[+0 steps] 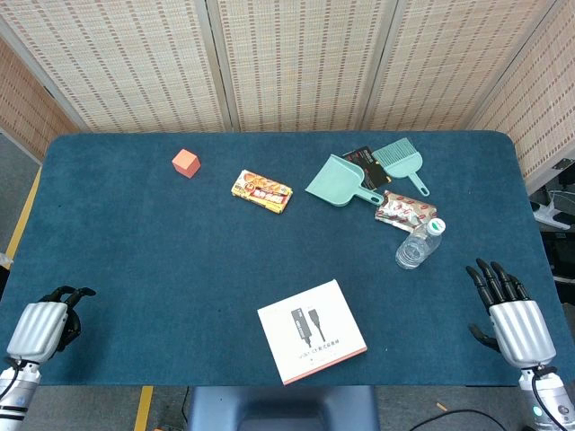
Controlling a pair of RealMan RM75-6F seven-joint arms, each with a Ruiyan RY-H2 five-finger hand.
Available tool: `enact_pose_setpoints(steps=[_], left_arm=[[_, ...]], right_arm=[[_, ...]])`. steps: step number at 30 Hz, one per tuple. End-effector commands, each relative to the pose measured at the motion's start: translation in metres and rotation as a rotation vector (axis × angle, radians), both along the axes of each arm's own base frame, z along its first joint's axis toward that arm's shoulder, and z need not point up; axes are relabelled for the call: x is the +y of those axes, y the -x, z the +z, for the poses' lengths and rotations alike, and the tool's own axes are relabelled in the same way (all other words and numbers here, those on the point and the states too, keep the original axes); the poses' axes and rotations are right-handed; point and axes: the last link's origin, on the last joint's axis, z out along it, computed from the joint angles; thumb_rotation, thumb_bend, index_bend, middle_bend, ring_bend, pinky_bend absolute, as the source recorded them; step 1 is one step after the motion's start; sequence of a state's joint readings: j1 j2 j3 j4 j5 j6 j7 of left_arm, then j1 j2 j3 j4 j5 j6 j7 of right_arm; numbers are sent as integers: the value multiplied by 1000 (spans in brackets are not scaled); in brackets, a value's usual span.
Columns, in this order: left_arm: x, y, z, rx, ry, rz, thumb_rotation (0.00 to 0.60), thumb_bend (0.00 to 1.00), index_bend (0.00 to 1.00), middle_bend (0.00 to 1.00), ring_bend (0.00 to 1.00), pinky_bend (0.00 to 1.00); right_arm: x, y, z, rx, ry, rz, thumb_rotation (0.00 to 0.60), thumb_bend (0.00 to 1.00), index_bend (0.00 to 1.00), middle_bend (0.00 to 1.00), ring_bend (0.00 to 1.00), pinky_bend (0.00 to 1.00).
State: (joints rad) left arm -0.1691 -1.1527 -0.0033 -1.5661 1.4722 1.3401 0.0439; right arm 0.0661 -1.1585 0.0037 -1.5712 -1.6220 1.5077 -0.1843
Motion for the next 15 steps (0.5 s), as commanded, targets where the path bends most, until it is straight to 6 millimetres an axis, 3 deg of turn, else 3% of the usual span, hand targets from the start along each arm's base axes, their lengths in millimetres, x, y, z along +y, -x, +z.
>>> enact_pose_setpoints(steps=[1,15], left_arm=[[0,0,0,3,2,3,600,459,287,286,236,400],[2,0,-4,-4,14,-11,600,460,288,289,238,400]], right_arm=[[0,0,0,-1,-2,-5,600,85,0,0,0,170],[-1,-3,9,-88,107,-21,600,85,0,0,0,177]])
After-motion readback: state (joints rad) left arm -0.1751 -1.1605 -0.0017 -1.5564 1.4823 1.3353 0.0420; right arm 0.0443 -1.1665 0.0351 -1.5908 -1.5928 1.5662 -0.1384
